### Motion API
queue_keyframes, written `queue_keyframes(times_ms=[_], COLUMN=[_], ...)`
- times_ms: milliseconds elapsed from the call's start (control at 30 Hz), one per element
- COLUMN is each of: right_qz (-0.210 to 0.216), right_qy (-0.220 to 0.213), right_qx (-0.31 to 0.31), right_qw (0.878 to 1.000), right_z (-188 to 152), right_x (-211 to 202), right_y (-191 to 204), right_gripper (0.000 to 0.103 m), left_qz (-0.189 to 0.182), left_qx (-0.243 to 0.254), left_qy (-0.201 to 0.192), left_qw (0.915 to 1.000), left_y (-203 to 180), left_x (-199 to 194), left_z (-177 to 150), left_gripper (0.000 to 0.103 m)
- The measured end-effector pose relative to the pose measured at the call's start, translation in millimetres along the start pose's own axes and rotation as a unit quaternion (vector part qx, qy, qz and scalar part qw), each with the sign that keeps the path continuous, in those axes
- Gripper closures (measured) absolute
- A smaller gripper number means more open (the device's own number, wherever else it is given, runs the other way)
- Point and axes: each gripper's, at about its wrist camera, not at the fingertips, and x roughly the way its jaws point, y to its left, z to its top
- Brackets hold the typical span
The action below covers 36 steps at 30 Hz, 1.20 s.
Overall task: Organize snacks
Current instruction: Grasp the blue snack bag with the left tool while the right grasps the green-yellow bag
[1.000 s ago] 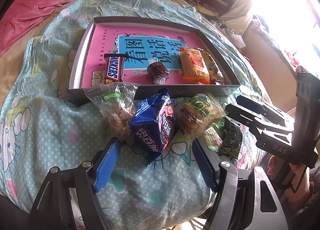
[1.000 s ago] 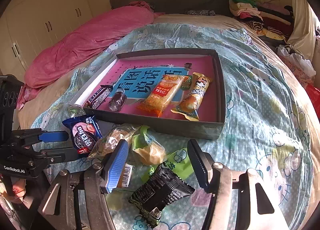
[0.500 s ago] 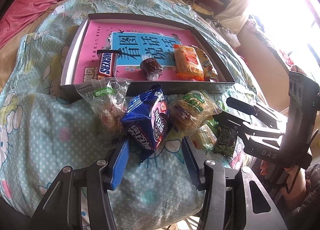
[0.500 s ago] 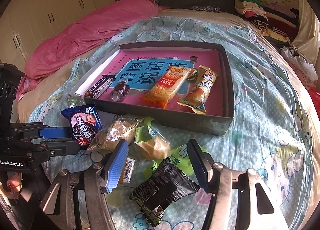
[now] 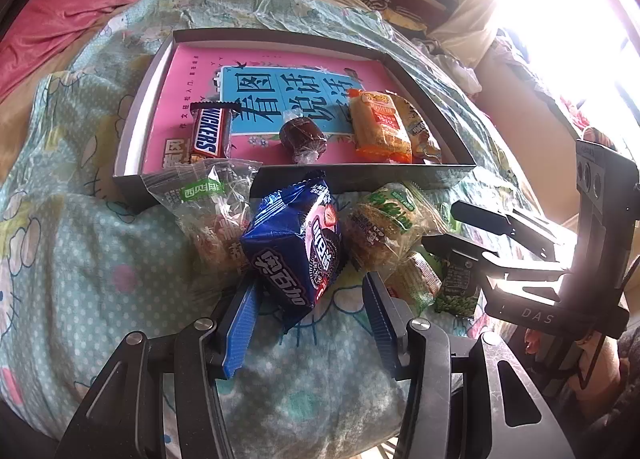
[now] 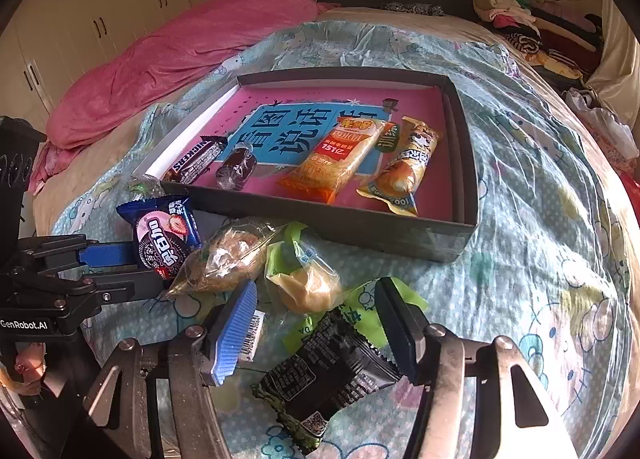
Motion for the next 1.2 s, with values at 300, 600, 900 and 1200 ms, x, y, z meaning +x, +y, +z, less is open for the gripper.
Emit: queue_keyframes(times_ms=[300, 600, 900, 1200], right_qz=[-0.012, -0.031, -0.054, -0.037], right_qy=[0.014, 0.011, 0.013, 0.014], right_qx=[-0.014, -0.043, -0.087, -0.074], right_qw=[1.000, 0.999, 0.995, 0.996], right_z=[-2.0, -0.3, 1.0, 4.6], right_x=[11.4, 17.6, 27.8, 31.4], right_y=[1.4, 5.5, 12.7, 6.0], right_gripper=[0.042, 0.042, 0.040, 0.062], left_qz=[-0.008, -0.011, -0.024, -0.036], left_qx=[0.005, 0.003, -0.003, -0.019], left_qy=[0.000, -0.007, -0.010, -0.008], left_qw=[1.0000, 0.9999, 0.9997, 0.9991], left_y=[-1.5, -0.2, -0.1, 4.0], left_x=[3.9, 6.9, 9.5, 14.8], left_z=[0.7, 3.4, 8.1, 12.8], left_gripper=[0.050, 0.050, 0.050, 0.057])
